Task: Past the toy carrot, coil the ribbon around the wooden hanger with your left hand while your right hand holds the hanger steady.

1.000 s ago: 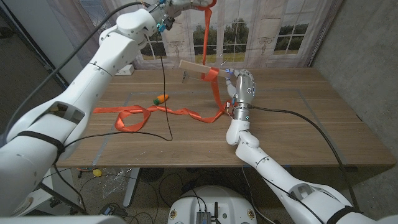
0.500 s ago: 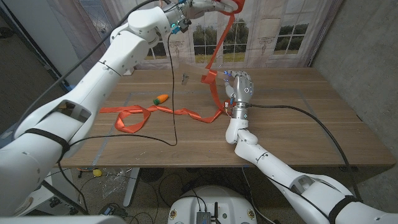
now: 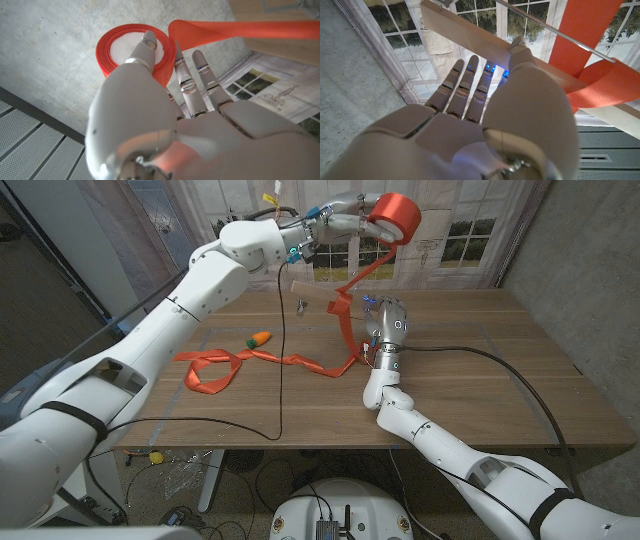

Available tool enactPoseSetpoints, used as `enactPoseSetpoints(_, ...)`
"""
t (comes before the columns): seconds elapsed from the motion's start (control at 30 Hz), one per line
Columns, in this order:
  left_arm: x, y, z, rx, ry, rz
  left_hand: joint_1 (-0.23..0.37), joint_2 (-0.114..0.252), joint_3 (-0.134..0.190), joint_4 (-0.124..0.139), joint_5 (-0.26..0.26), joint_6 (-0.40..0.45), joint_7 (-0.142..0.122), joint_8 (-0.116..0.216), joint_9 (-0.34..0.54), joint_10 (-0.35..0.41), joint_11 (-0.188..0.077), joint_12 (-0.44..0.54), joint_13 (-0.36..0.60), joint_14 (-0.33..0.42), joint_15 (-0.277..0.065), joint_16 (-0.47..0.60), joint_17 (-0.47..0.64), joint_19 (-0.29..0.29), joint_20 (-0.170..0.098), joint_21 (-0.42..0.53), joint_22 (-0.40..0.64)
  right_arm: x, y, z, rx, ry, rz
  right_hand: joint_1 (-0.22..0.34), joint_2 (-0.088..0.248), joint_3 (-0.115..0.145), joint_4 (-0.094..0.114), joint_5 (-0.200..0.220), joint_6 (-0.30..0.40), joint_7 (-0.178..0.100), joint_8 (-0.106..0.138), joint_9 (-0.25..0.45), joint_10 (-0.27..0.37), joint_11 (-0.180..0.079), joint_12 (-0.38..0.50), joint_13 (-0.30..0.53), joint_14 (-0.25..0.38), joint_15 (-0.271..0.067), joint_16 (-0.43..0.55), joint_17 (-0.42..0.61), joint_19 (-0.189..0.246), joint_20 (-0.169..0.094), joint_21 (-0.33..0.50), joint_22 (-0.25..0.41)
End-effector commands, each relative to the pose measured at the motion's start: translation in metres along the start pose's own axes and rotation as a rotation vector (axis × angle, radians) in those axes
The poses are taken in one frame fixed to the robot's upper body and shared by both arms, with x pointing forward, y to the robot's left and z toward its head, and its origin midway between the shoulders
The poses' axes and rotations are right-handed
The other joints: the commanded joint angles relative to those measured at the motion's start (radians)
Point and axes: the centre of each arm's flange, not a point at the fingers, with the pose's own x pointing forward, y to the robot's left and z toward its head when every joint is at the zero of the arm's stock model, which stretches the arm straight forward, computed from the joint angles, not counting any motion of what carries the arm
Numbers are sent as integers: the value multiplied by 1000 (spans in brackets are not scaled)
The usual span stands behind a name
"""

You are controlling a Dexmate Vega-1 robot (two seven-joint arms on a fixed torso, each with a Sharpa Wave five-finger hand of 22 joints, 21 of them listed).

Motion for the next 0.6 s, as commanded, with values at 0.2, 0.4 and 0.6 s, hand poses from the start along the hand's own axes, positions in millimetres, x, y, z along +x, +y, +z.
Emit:
enactPoseSetpoints(0.2,-23,-69,-76,-292,203,-136,13,32,68,58,7,151,154,7,9,139,99,198,264,39,-96,-10,0,-8,6,16,-3,3,-15,-11,13,85,-75,5,24,7,-1,8,202,151,0,6,6,-5,6,3,7,-150,-3,5,-5,0,6,3)
enactPoseSetpoints(0.4,-43,-84,-109,-447,301,-103,13,33,72,57,8,150,159,7,12,141,105,198,264,42,-94,-16,-2,-9,10,23,-6,6,-26,-15,28,116,-132,4,24,7,-1,8,202,153,0,6,7,-5,6,4,7,-150,-3,6,-6,2,6,3)
enactPoseSetpoints(0.6,-62,-98,-133,-568,369,-73,11,34,76,58,11,148,164,6,15,141,110,199,264,45,-86,-22,-5,-11,15,29,-10,11,-38,-20,29,128,-191,2,24,7,0,8,202,153,-1,6,8,-3,6,3,5,-148,-4,6,-5,4,7,3)
